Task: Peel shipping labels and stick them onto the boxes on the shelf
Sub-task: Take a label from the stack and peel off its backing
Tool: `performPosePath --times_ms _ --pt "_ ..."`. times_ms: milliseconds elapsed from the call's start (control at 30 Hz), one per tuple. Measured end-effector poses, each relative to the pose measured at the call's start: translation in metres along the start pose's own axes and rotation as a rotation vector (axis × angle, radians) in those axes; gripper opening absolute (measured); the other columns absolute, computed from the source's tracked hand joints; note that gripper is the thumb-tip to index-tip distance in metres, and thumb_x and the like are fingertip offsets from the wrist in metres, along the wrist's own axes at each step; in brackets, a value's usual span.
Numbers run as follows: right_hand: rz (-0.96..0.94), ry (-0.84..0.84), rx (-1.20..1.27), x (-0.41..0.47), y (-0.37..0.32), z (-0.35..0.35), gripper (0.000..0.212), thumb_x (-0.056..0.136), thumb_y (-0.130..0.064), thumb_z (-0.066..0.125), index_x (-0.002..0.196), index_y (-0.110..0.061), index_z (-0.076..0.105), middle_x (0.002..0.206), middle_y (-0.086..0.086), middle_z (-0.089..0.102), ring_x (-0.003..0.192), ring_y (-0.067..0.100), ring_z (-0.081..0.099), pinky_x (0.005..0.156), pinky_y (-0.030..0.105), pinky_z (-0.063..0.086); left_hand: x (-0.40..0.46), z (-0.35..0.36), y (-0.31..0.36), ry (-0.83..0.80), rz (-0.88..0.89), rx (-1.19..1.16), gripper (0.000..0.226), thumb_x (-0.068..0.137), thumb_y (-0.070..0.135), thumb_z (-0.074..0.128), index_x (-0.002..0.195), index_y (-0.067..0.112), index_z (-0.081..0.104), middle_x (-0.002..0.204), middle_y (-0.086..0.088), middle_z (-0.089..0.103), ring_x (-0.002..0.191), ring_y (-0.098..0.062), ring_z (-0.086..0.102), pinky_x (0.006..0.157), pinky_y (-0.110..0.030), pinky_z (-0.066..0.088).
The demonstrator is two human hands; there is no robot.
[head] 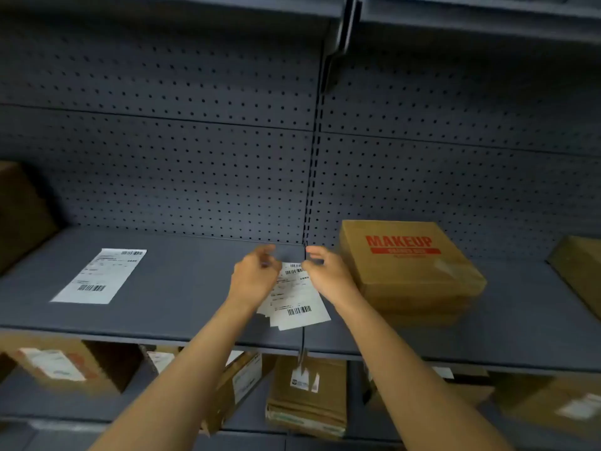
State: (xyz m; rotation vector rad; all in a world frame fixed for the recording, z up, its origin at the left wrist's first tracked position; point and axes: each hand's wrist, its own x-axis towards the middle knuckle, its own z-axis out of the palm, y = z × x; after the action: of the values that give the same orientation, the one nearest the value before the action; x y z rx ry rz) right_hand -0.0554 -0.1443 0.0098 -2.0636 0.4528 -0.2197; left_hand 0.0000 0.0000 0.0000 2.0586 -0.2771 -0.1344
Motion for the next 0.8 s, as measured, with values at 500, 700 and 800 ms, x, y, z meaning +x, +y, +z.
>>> performPosePath --times_ms 500,700,800 --pt "0.133 -0.060 -0.121 -0.005 0.023 0.031 0.033 0.096 -0.016 0.054 0.116 0.008 0.065 0.120 0.029 0.067 0.108 0.043 0.065 0.081 0.046 0.057 0.018 0.010 -0.037 -0.088 -0.152 -0.034 0.038 0.095 0.016 0.062 0.132 0.022 0.061 0.113 0.002 0.065 0.099 -0.020 0.061 0.089 -0.031 0.049" --pt "0.139 -0.069 -0.136 -0.004 0.030 0.035 0.032 0.094 -0.017 0.054 0.110 0.008 0.066 0.108 0.029 0.071 0.068 0.021 0.059 0.059 0.028 0.042 0.022 0.013 -0.040 0.040 -0.150 -0.154 0.042 0.086 0.009 0.076 0.119 0.027 0.057 0.105 0.007 0.060 0.099 -0.016 0.059 0.089 -0.033 0.052" --pt "0.138 -0.058 -0.125 -0.003 0.032 0.035 0.030 0.094 -0.017 0.055 0.106 0.005 0.070 0.105 0.026 0.073 0.067 0.016 0.054 0.058 0.026 0.041 0.024 0.013 -0.039 0.026 -0.144 -0.174 0.051 0.081 0.016 0.084 0.115 0.032 0.049 0.090 0.008 0.066 0.086 -0.012 0.062 0.072 -0.024 0.047"
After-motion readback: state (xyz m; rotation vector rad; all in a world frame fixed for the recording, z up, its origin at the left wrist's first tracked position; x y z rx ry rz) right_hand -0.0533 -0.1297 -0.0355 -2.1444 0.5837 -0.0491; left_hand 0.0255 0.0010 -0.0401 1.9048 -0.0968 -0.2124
